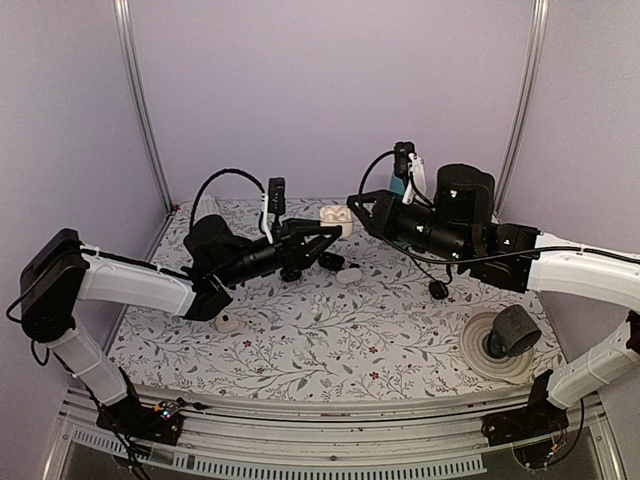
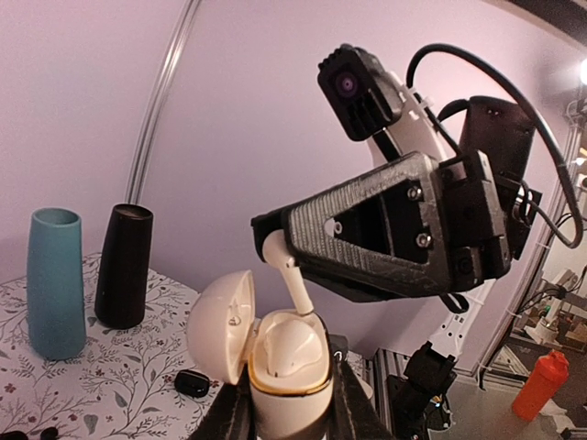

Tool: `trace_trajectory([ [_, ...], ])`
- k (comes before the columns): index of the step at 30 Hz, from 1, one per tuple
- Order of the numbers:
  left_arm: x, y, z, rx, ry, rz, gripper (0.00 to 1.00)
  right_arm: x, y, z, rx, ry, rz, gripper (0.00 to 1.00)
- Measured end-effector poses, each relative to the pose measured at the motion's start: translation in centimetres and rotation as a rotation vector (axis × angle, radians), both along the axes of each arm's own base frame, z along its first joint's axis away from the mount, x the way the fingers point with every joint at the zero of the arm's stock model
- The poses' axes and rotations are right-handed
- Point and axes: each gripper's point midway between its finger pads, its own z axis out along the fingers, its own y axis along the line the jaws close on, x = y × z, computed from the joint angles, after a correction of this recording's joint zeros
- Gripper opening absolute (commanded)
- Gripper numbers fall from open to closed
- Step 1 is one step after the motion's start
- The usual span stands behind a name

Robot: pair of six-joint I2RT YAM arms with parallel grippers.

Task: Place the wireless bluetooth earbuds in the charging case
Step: Insert the right earbud into the right side groove of the charging case.

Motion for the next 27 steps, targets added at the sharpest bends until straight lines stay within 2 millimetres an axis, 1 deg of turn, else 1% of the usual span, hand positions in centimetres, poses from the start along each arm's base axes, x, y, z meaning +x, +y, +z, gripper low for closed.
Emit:
trace_trajectory([
  [27,-0.24,-0.02,0.83,0.0,-0.003,-0.008,0.0,-0.15,0.38,0.26,0.001,-0.027,0.006,0.13],
])
